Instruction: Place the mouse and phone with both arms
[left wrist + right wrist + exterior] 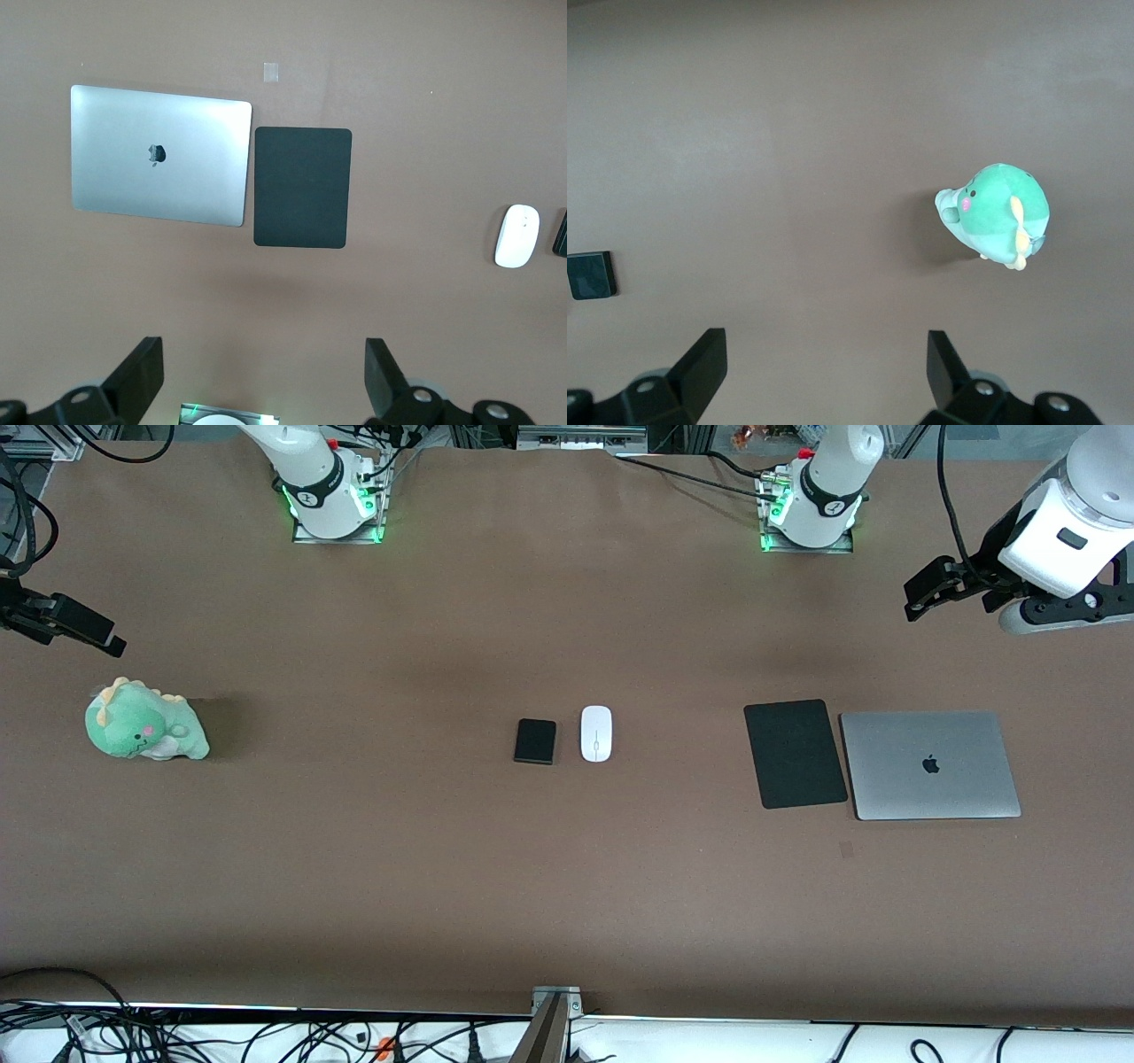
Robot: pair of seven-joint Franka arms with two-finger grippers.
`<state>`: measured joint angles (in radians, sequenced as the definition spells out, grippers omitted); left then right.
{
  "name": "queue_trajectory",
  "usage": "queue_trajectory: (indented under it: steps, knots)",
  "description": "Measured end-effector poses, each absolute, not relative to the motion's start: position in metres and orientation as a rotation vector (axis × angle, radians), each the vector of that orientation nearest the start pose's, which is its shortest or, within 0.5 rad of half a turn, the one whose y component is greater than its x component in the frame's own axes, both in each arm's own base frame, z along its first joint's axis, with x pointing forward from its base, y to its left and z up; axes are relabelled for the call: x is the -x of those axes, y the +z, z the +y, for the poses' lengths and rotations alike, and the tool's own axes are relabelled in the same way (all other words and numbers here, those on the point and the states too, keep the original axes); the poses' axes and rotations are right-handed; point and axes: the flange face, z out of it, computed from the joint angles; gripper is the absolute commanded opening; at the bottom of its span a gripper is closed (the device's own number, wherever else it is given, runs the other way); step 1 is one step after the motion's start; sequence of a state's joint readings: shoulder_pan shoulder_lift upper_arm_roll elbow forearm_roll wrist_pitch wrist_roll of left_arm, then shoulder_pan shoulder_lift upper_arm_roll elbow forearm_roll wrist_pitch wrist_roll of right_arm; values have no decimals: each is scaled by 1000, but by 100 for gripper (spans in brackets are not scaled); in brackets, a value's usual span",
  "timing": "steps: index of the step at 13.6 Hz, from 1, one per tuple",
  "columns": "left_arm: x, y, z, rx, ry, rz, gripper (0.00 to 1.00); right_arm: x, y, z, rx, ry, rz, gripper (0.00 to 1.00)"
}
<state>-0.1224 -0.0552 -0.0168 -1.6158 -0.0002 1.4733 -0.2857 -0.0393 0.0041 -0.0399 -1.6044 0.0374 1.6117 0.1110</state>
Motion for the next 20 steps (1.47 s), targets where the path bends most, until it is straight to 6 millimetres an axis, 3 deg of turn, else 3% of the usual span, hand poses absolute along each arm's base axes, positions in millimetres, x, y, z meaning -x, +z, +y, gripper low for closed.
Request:
queue_trajectory:
  steps: [20]
  knots:
    - [-519, 628, -69, 3113, 141, -199, 100, -557, 611, -40, 3090, -2, 297, 100]
